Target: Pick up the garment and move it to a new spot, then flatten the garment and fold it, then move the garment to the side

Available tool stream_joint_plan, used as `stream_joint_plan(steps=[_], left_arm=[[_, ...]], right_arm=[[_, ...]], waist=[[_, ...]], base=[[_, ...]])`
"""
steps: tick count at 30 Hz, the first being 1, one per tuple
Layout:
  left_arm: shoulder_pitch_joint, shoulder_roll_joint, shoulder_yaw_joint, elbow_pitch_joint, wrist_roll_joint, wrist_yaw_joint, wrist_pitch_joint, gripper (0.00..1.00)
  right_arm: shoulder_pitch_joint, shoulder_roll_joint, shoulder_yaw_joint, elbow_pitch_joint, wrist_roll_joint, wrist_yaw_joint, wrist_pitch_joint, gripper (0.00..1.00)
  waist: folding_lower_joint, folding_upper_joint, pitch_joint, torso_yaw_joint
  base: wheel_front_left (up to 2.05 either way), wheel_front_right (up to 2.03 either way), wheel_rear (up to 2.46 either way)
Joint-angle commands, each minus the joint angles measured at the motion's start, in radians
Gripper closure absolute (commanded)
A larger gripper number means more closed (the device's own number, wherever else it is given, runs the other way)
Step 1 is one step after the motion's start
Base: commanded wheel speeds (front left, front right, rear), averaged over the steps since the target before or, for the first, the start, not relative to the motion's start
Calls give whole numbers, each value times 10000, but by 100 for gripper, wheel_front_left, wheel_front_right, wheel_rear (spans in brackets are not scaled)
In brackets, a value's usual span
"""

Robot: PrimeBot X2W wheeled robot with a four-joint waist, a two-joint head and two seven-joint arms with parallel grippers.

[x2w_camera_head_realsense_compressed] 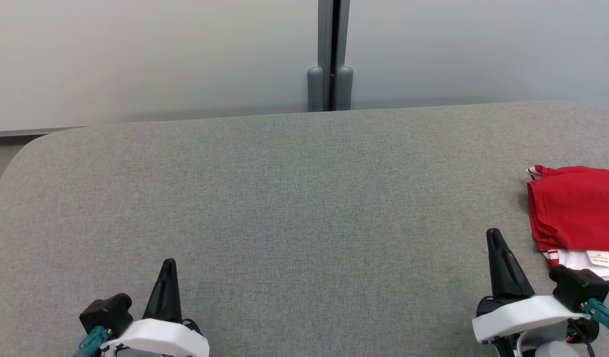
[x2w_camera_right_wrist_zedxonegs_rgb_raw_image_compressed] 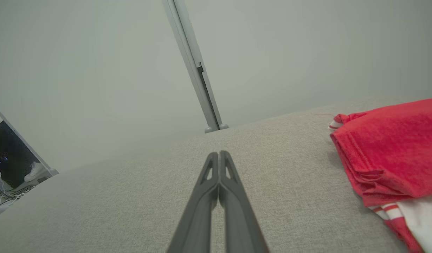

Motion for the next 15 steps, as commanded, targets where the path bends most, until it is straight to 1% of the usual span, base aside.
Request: stream_joint_plan(steps=[1, 15], left_arm=[[-270, 38, 130, -184, -419, -106, 71, 100], [-412, 62, 566, -256, -2539, -468, 670, 100]], right_arm=[[-181, -39, -110, -224, 473, 0, 114, 100], [-165, 30, -521, -356, 2753, 0, 714, 100]], waist=[[0, -1, -5, -3], [0, -1, -51, -34]], base=[[0, 0, 0], [0, 0, 0]])
